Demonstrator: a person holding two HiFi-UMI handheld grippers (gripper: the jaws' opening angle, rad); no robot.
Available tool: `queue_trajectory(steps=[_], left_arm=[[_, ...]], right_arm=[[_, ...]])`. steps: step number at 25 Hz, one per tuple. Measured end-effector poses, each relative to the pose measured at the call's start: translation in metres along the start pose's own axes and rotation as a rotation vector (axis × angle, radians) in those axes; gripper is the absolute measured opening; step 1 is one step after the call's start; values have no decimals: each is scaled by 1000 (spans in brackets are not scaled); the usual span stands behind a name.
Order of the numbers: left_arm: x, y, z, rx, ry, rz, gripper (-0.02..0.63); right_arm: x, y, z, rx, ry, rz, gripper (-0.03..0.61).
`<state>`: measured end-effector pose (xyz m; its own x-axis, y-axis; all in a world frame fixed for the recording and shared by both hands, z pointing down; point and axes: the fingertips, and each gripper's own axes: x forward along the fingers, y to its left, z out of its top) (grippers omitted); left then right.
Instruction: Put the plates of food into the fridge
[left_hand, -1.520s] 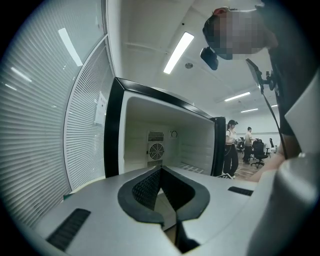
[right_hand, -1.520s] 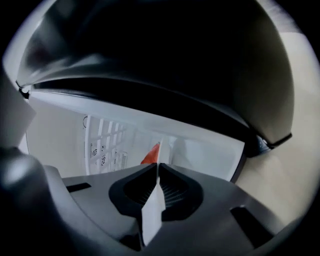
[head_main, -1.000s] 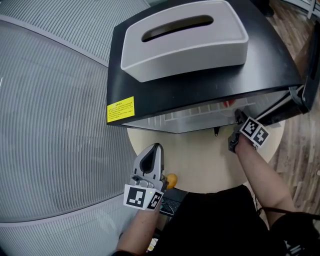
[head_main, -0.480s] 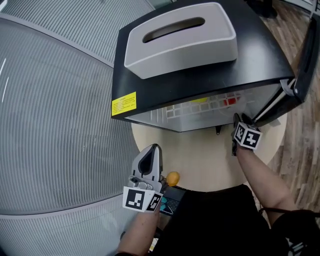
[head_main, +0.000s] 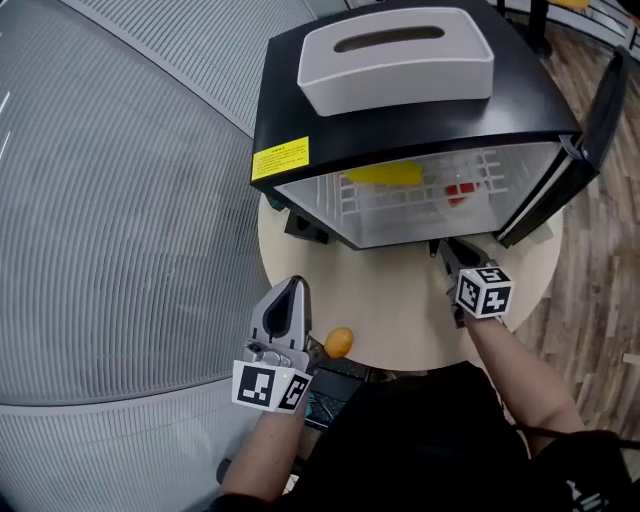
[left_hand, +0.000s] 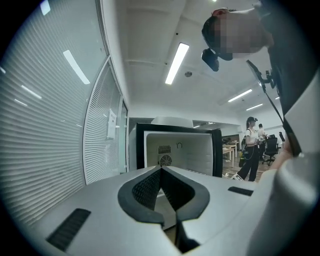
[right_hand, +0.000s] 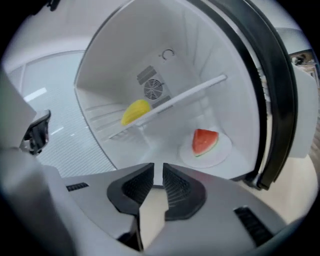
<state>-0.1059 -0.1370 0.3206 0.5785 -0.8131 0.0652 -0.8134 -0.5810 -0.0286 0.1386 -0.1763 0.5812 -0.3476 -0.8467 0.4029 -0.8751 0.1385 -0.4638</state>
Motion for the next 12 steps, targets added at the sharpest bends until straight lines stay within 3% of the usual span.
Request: queue_trajectory(steps=[5,8,12], left_arm=[[-36,18,-1,-20,-34,22,5],[-64,34,-7,-36,-44,49,5],[-102,55,-14,-64,-58,83,5]], right_arm=[[-18,77,-10,-160,-64,214,61],[-25,125,-33,-197,-38,344,61],[-30,173,-67,-286,19,419,63]])
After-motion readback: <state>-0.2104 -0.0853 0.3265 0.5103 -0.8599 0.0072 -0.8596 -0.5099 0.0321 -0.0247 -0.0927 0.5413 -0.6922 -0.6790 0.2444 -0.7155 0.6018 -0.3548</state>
